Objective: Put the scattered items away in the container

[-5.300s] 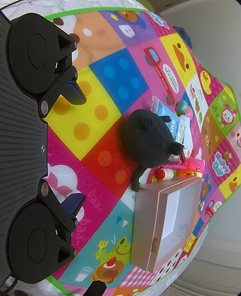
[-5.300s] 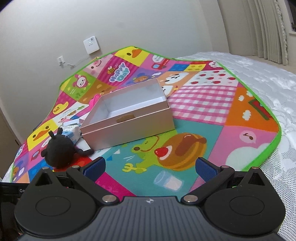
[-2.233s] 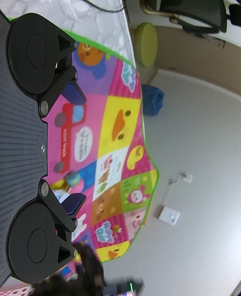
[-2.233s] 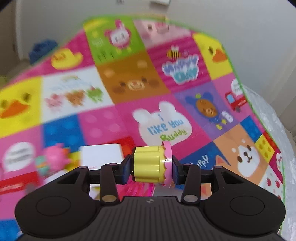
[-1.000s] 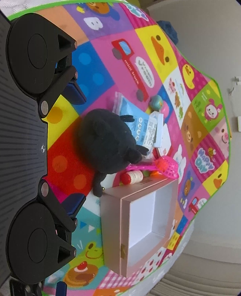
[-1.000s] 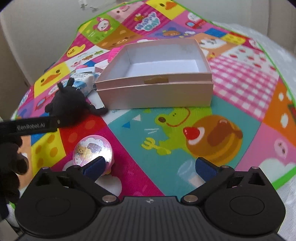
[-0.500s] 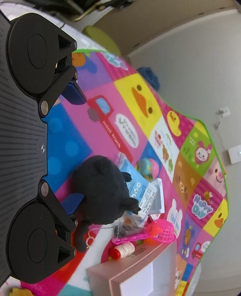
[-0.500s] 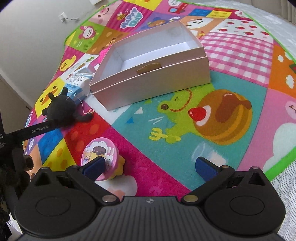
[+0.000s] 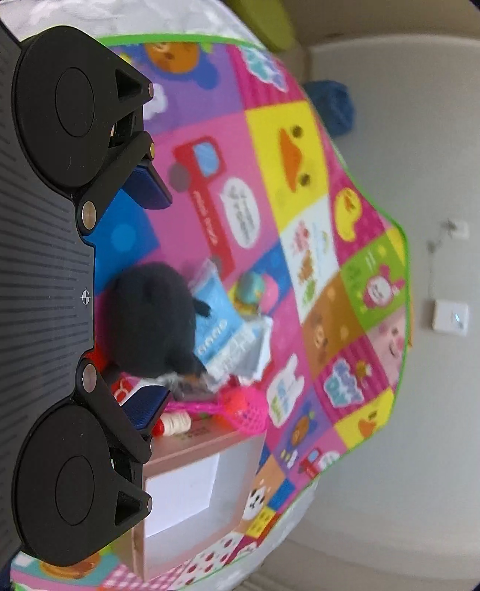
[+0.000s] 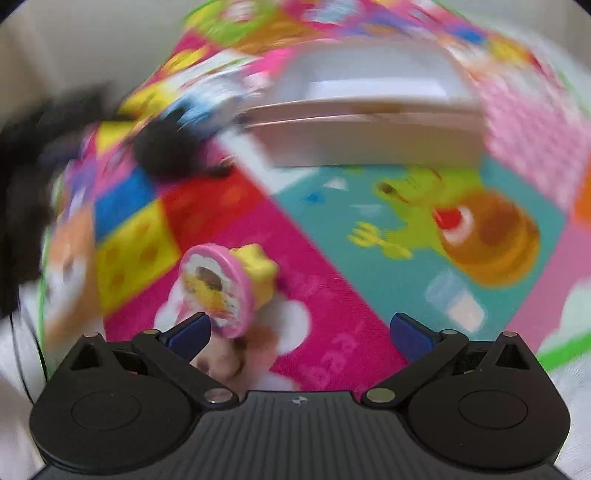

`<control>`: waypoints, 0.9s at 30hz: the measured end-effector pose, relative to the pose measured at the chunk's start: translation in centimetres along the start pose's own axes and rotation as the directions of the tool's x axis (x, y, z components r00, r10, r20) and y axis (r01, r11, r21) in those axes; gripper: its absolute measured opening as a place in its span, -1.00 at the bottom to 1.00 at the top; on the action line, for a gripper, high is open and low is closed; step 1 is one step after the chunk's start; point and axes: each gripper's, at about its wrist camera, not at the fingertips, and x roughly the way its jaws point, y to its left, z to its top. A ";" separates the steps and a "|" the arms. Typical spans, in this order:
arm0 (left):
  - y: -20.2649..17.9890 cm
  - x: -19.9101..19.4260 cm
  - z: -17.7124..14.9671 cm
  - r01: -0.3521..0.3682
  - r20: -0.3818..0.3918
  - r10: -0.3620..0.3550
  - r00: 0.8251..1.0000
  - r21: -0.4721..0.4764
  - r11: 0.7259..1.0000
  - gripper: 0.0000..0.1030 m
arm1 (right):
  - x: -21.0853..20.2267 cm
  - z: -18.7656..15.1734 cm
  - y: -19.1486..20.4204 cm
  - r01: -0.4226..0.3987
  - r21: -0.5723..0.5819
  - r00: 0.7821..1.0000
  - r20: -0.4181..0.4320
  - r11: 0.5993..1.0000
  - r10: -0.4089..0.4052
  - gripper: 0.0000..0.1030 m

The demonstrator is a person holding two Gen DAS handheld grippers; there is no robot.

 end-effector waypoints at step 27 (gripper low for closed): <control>0.5 1.0 -0.6 -0.052 -0.070 0.053 0.996 0.014 0.999 1.00 | -1.2 2.5 -1.1 0.130 0.090 0.980 0.142 0.987 -0.141 -0.19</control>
